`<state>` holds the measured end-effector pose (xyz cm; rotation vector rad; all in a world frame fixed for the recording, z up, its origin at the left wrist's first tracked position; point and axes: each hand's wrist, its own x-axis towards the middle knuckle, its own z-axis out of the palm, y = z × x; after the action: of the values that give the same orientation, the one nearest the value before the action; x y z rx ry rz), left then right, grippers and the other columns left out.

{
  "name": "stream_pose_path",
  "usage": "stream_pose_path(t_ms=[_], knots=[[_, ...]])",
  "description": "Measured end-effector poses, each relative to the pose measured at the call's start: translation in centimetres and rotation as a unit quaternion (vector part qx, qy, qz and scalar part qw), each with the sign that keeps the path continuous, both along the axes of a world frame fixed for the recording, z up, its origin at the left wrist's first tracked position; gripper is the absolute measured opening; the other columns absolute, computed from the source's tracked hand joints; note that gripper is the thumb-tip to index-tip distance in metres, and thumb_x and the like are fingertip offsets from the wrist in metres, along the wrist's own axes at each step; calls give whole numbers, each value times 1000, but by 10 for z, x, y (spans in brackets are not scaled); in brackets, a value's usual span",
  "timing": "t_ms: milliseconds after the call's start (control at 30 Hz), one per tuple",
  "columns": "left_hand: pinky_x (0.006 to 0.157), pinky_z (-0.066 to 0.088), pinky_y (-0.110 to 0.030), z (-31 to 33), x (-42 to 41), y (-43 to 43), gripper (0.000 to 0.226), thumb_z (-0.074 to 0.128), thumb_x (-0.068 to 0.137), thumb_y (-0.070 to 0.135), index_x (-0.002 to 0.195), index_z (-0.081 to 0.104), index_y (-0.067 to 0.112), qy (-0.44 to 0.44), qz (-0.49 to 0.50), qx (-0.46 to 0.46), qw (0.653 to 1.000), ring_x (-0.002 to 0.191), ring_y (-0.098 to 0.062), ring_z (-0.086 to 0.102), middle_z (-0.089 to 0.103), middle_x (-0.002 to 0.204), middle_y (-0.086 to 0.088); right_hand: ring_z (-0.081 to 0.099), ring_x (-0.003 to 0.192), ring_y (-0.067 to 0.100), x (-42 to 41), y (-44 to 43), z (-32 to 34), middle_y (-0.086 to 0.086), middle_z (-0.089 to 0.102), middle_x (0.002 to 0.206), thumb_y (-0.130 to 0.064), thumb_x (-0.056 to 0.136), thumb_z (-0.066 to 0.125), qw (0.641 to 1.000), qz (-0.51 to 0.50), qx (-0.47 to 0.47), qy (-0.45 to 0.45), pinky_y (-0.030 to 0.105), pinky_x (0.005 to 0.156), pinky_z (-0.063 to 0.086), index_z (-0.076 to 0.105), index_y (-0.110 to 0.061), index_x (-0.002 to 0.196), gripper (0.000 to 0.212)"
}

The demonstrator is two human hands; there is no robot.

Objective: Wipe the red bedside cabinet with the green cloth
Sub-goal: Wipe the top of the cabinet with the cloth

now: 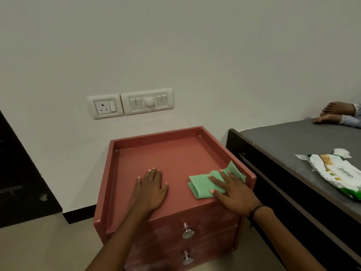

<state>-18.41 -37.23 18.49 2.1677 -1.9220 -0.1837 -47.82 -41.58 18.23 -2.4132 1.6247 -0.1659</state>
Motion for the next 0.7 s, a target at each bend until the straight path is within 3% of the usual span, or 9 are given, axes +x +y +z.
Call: stream_pose_path(t_ms=[167,267,367,533,700], knots=[[126,4,-47,-2,0,-1,63,25,105,46,162,15,19,-3,4,-1,1000,157,-18,5,9,170,-3,0,154,20,-7,18,-1,-7,6,167,-81,75,4,1000,-8,0,-3,41,123,1,14,-56,150,81],[127,3,-47,-1,-2,-2,64,23,105,45,162,12,19,1,7,0,1000,157,-18,3,6,170,-3,-1,154,21,-1,10,-1,-6,3,167,-81,79,6,1000,-14,-4,4,44,123,2,11,-57,150,75],[127,2,-47,-3,-3,-3,64,22,106,46,162,9,19,-6,9,3,1000,157,-17,1,3,171,-3,-1,154,25,12,-21,1,-3,2,167,-87,71,1,1000,-9,6,6,46,123,2,12,-57,150,85],[127,0,-44,-8,1,-8,65,20,106,48,163,4,21,-9,6,-1,1000,157,-15,-2,-1,171,-1,-1,154,32,63,-119,6,4,1,167,-79,90,17,1000,-12,26,14,51,124,2,14,-53,151,67],[127,-1,-43,-10,4,-9,67,15,102,51,163,4,24,-13,7,-7,1000,156,-13,-4,-3,171,2,-4,153,34,112,-207,14,7,-4,167,-80,89,16,997,-15,62,41,53,123,-1,11,-49,154,72]])
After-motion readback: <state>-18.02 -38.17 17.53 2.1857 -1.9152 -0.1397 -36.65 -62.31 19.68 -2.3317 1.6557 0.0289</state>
